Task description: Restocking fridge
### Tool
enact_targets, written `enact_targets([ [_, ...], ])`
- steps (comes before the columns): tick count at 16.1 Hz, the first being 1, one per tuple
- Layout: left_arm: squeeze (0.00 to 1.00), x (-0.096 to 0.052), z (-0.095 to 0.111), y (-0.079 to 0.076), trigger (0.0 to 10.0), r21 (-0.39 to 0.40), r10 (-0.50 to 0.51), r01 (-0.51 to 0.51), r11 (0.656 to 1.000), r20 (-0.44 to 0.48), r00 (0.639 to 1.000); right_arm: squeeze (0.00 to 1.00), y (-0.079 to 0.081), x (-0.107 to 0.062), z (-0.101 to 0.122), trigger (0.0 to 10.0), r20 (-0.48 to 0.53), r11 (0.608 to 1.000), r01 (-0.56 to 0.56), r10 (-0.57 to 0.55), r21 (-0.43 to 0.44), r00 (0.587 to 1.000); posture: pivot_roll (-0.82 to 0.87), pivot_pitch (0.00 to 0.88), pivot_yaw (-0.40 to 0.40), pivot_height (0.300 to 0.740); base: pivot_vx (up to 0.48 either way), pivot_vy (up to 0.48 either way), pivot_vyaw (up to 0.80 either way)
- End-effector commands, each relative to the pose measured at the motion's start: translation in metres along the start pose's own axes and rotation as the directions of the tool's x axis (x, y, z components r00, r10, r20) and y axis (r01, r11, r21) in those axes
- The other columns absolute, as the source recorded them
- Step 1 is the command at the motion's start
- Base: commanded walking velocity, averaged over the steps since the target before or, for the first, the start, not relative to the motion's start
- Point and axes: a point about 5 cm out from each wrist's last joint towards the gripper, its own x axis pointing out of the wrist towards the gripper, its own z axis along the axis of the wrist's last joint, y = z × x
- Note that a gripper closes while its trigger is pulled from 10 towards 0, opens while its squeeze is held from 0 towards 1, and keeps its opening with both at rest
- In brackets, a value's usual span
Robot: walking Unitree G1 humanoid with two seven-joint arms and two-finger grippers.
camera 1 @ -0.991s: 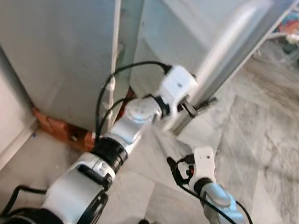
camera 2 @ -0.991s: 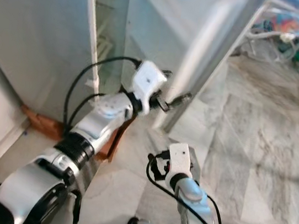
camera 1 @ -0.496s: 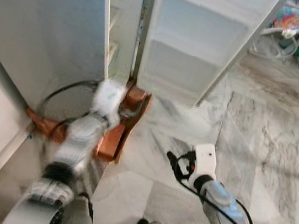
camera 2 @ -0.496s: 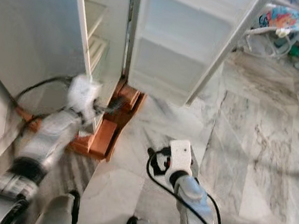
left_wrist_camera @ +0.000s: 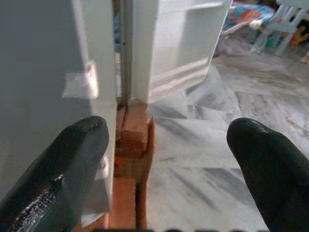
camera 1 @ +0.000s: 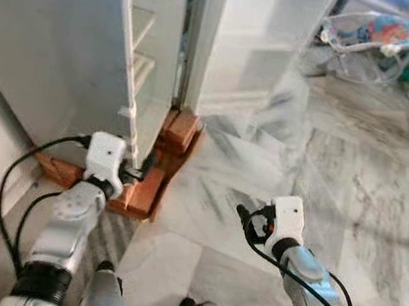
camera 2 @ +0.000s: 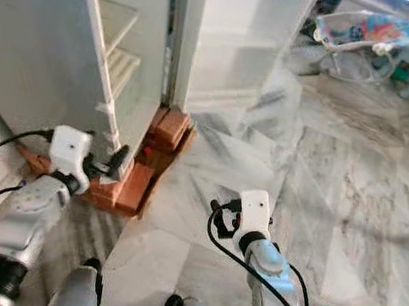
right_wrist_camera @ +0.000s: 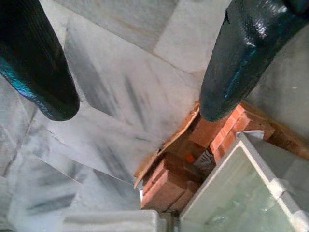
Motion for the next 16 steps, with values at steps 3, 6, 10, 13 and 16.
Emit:
enact_targets([
  [3,0.0,0.0006,0.0011,-0.0101,10.0,0.004,-0.012,0.013,1.0,-0.009,1.0,0.0,-0.0024,0.0021,0.0034,10.0,0.025,1.0,0.024,-0.024,-0.004,0.999,0.15,0.151,-0.134,0.74,0.0,-0.451,0.0],
  [6,0.0,0.0037,0.0035,-0.0116,10.0,0.016,-0.018,0.019,1.0,-0.008,1.0,0.0,-0.0024,0.0025,0.0055,10.0,0.041,0.999,0.035,-0.035,-0.003,0.999,0.14,0.145,-0.127,0.74,0.284,-0.381,0.0],
  [10,0.0,0.007,0.006,-0.0118,10.0,0.026,-0.028,0.028,0.999,-0.008,1.0,0.0,-0.0015,0.004,0.0063,10.0,0.052,0.999,0.046,-0.046,0.004,0.998,0.15,0.138,-0.121,0.74,0.315,-0.357,0.0],
  [13,0.0,0.0078,0.0058,-0.0144,10.0,0.031,-0.041,0.042,0.999,-0.009,0.999,0.0,-0.0011,0.0048,0.0071,10.0,0.057,0.999,0.051,-0.051,0.007,0.997,0.15,0.137,-0.121,0.74,0.417,-0.08,-0.51],
  [16,0.0,0.0086,0.0038,-0.0143,10.0,0.039,-0.043,0.044,0.998,-0.023,0.999,0.0,-0.0012,0.0057,0.008,10.0,0.061,0.999,0.052,-0.052,0.003,0.997,0.15,0.141,-0.118,0.74,0.42,0.0,0.0],
])
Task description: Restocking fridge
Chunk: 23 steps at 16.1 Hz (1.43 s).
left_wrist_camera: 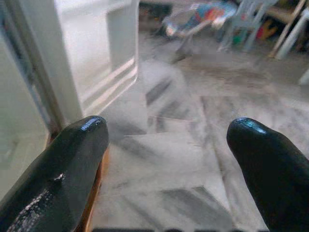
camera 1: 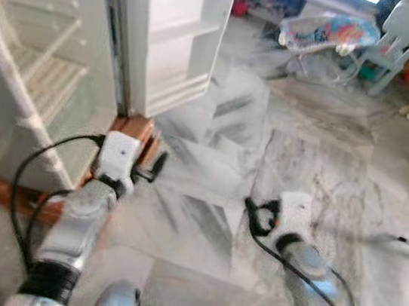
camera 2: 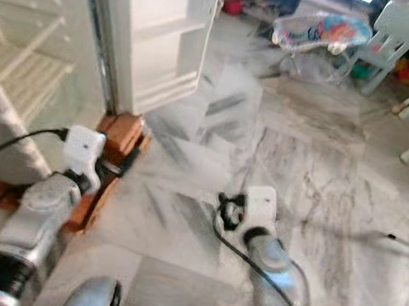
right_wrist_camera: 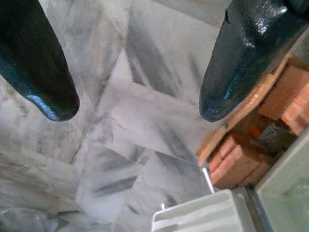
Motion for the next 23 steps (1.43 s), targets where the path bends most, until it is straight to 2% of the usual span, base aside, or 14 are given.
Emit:
enact_targets([
  [1,0.0,0.0,-0.002,-0.002,10.0,0.022,-0.003,0.003,1.0,-0.02,1.0,0.0,-0.007,-0.001,0.002,10.0,0.005,1.0,0.024,-0.024,-0.019,1.0,0.15,0.143,-0.115,0.74,0.42,0.0,-0.64],
  [2,0.0,0.0,-0.001,-0.002,10.0,0.051,-0.008,0.009,0.999,-0.02,1.0,0.0,-0.007,-0.001,0.003,10.0,0.011,0.999,0.025,-0.025,-0.023,1.0,0.15,0.146,-0.111,0.74,0.42,0.0,-0.46],
  [3,0.0,-0.001,0.002,0.0,10.0,0.111,-0.019,0.02,0.994,-0.014,1.0,0.0,-0.006,0.0,0.006,10.0,0.026,0.999,0.022,-0.021,-0.03,0.999,0.16,0.151,-0.109,0.74,0.42,0.0,0.0],
  [5,0.0,-0.009,0.012,0.008,10.0,0.182,-0.02,0.02,0.983,0.0,1.0,0.0,-0.004,0.001,0.016,10.0,0.069,0.999,0.013,-0.011,-0.033,0.998,0.17,0.166,-0.113,0.74,0.42,0.0,0.0],
  [7,0.0,-0.019,0.019,0.015,10.0,0.215,-0.034,0.032,0.976,0.007,0.999,0.0,-0.003,0.001,0.028,10.0,0.124,1.0,0.014,-0.012,-0.018,0.992,0.18,0.175,-0.112,0.74,0.42,0.0,0.0],
  [8,0.0,-0.026,0.024,0.02,10.0,0.206,-0.04,0.038,0.978,0.005,0.999,0.0,-0.001,0.001,0.037,10.0,0.165,1.0,0.011,-0.009,-0.009,0.986,0.19,0.186,-0.11,0.74,0.42,0.0,0.0],
  [9,0.0,-0.036,0.031,0.024,10.0,0.237,-0.059,0.056,0.97,0.005,0.998,0.0,0.0,0.002,0.048,10.0,0.22,1.0,0.011,-0.009,-0.011,0.976,0.2,0.187,-0.111,0.74,0.36,-0.315,0.0],
  [11,0.0,-0.045,0.028,0.019,10.0,0.265,-0.103,0.099,0.959,0.001,0.995,0.0,0.0,0.004,0.055,10.0,0.255,1.0,0.025,-0.026,0.007,0.967,0.19,0.19,-0.119,0.74,0.349,-0.326,0.0],
  [12,0.0,-0.049,0.018,0.013,10.0,0.261,-0.119,0.121,0.958,-0.023,0.993,0.0,0.001,0.005,0.057,10.0,0.259,0.999,0.037,-0.044,0.033,0.965,0.17,0.193,-0.12,0.74,0.345,-0.326,0.0],
  [13,0.0,-0.046,0.01,0.004,10.0,0.226,-0.135,0.139,0.964,-0.03,0.99,0.0,0.003,0.006,0.055,10.0,0.257,0.998,0.043,-0.056,0.054,0.965,0.16,0.19,-0.117,0.74,0.345,-0.33,-0.41],
  [14,0.0,-0.037,0.007,0.0,10.0,0.146,-0.076,0.078,0.986,-0.021,0.997,0.0,0.004,0.006,0.052,10.0,0.247,0.997,0.043,-0.059,0.071,0.967,0.14,0.177,-0.123,0.74,0.311,-0.36,-0.8],
  [15,0.0,-0.031,0.005,-0.002,10.0,0.098,-0.039,0.04,0.994,-0.019,0.999,0.0,0.004,0.005,0.051,10.0,0.247,0.997,0.045,-0.061,0.069,0.967,0.13,0.172,-0.13,0.74,0.307,-0.364,-0.8],
  [18,0.0,-0.023,0.0,0.0,10.0,0.017,0.068,-0.068,0.998,-0.008,0.998,0.0,0.007,0.007,0.051,10.0,0.247,0.998,0.034,-0.048,0.06,0.968,0.12,0.16,-0.139,0.74,0.269,-0.394,-0.8],
  [23,0.0,-0.027,-0.001,0.0,10.0,0.035,0.086,-0.086,0.996,0.008,0.996,0.0,0.012,0.01,0.053,10.0,0.259,0.997,0.035,-0.051,0.068,0.965,0.14,0.16,-0.124,0.74,0.281,-0.385,-0.8],
])
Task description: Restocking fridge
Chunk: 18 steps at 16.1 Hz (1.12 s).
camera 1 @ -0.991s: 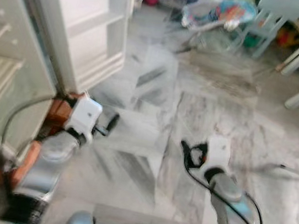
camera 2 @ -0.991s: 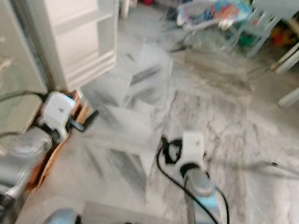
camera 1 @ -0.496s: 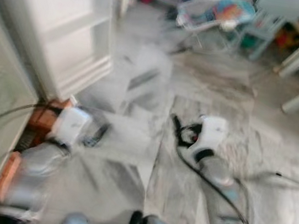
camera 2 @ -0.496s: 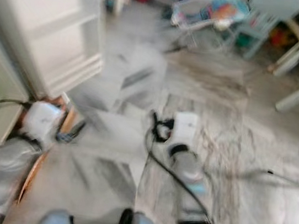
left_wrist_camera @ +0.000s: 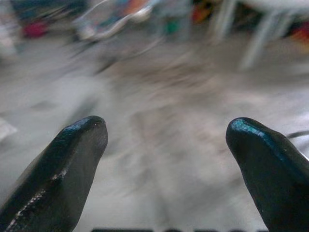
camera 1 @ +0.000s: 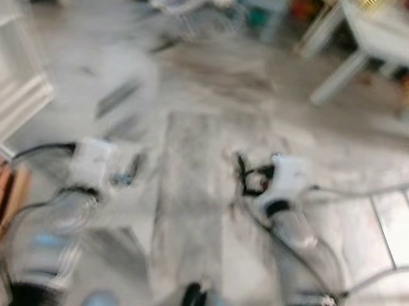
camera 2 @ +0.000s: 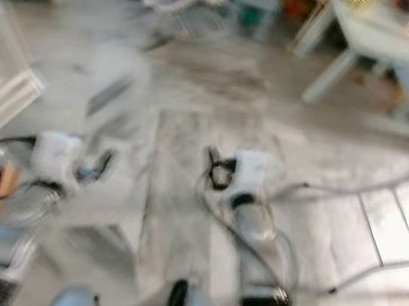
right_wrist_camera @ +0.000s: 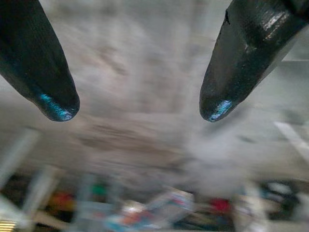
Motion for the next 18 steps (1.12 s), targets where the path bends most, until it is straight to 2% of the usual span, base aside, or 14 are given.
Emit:
enact_targets([
  [1,0.0,-0.004,-0.005,0.004,10.0,0.024,0.02,-0.019,1.0,-0.019,1.0,0.0,0.001,-0.002,-0.002,10.0,-0.003,1.0,0.011,-0.011,0.011,1.0,0.13,0.159,-0.119,0.74,0.304,-0.368,-0.8],
  [7,0.0,0.003,-0.003,-0.008,10.0,-0.006,-0.017,0.017,1.0,-0.007,1.0,0.0,-0.006,-0.003,-0.003,10.0,-0.005,0.999,0.038,-0.038,0.013,0.999,0.12,0.155,-0.109,0.74,0.351,-0.319,-0.8],
  [10,0.0,0.007,-0.001,-0.005,10.0,-0.021,-0.001,0.001,1.0,0.003,1.0,0.0,-0.003,-0.004,-0.004,10.0,-0.014,0.999,0.017,-0.017,0.035,1.0,0.12,0.151,-0.115,0.74,0.471,0.0,-0.8],
  [11,0.0,0.007,-0.002,-0.003,10.0,-0.053,0.006,-0.006,0.999,0.001,1.0,0.0,-0.003,-0.004,-0.004,10.0,-0.014,0.999,0.013,-0.012,0.031,1.0,0.12,0.149,-0.116,0.74,0.48,0.0,-0.8],
  [15,0.0,0.007,-0.003,-0.004,10.0,-0.089,0.017,-0.017,0.996,0.002,1.0,0.0,-0.003,-0.004,-0.003,10.0,-0.016,1.0,0.009,-0.009,0.03,1.0,0.11,0.15,-0.118,0.74,0.463,0.0,-0.8],
  [18,0.0,0.01,-0.003,0.006,10.0,-0.049,0.1,-0.1,0.994,0.006,0.995,0.0,0.0,-0.005,-0.001,10.0,0.0,0.999,-0.018,0.018,0.046,1.0,0.11,0.15,-0.118,0.74,0.222,0.374,-0.21],
])
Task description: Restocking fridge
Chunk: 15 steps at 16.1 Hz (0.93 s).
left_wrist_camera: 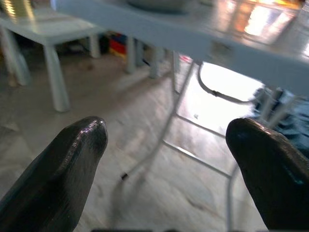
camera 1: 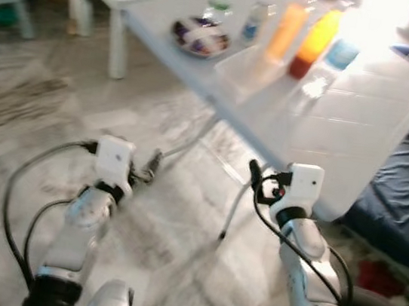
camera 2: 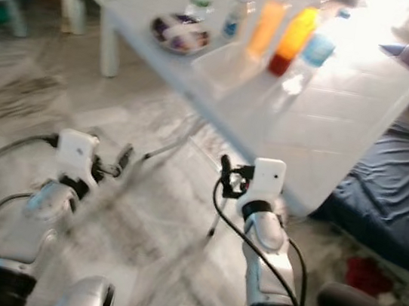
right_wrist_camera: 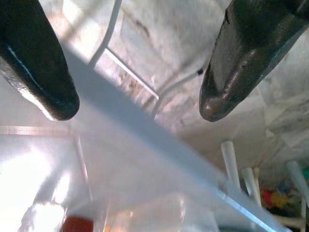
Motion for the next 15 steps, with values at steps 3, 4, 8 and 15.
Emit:
enact_targets([
  [3,0.0,-0.003,-0.01,0.012,10.0,0.028,0.067,-0.066,0.997,-0.038,0.997,0.0,0.005,-0.002,-0.001,10.0,-0.005,1.0,-0.023,0.023,0.009,1.0,0.11,0.151,-0.119,0.74,0.0,0.477,0.0],
  [4,0.0,-0.003,-0.01,0.012,10.0,0.028,0.068,-0.067,0.997,-0.036,0.997,0.0,0.004,-0.002,-0.001,10.0,-0.005,1.0,-0.023,0.023,0.012,1.0,0.1,0.153,-0.119,0.74,0.0,0.48,0.0],
  [8,0.0,-0.004,-0.011,0.008,10.0,0.029,0.052,-0.051,0.998,-0.029,0.998,0.0,0.004,-0.004,-0.003,10.0,-0.012,1.0,-0.021,0.021,0.017,1.0,0.1,0.154,-0.121,0.74,0.0,0.48,0.0],
  [15,0.0,-0.018,-0.032,0.018,10.0,0.036,0.047,-0.044,0.998,-0.084,0.995,0.0,-0.01,-0.007,0.004,10.0,0.014,0.999,0.041,-0.041,-0.012,0.999,0.1,0.147,-0.102,0.74,0.0,0.476,0.0],
])
